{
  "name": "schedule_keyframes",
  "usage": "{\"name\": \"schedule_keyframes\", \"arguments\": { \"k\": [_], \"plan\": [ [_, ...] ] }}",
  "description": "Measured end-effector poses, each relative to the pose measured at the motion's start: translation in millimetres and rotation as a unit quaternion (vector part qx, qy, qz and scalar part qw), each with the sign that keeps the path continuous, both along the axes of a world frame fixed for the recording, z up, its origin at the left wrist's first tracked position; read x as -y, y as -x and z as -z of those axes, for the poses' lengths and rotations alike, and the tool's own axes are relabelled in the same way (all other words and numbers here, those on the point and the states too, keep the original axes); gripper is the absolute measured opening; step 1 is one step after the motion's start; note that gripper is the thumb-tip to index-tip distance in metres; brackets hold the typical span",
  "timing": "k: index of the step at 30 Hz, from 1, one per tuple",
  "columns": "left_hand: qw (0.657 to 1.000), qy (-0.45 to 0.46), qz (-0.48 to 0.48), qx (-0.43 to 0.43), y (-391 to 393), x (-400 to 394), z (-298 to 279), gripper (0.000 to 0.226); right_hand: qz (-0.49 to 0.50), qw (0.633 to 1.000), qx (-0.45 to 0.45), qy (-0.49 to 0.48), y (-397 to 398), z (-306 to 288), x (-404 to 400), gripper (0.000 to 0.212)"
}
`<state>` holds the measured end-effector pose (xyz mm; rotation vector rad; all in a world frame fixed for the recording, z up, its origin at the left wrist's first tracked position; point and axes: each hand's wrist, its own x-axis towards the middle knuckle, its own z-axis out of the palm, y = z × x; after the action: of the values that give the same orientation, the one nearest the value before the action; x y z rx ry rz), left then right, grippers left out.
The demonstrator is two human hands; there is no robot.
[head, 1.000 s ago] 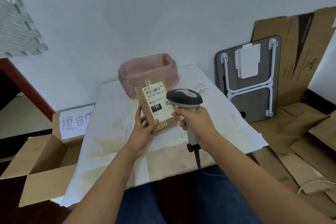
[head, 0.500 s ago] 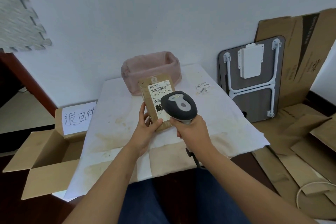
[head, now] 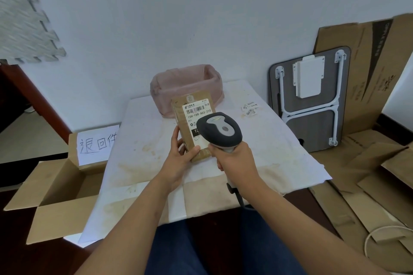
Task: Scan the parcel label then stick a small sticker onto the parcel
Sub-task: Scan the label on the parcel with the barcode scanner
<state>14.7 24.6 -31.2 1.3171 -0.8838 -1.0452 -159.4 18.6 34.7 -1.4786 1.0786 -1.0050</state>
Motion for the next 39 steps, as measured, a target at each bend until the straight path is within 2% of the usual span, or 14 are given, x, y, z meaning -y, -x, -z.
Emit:
{"name": "schedule_keyframes", "arguments": {
  "k": [24, 31, 39],
  "plan": [
    [1.0, -0.015, -0.002, 0.0, -1.8, 2.7, -1.4, 0.089, 0.009, 1.0, -0.021, 0.004, -4.1, -2.8, 2.0, 0.031],
    [1.0, -0.015, -0.002, -0.001, -2.3, 3.3, -0.2, 0.09, 0.008, 1.0, -0.011, -0.002, -2.1, -2.5, 2.5, 0.019],
    [1.0, -0.008, -0.002, -0.003, -2.1, 3.4, 0.2, 0.089, 0.005, 0.999, -0.029, -0.013, 1.1, -3.7, 4.3, 0.027]
  ]
}}
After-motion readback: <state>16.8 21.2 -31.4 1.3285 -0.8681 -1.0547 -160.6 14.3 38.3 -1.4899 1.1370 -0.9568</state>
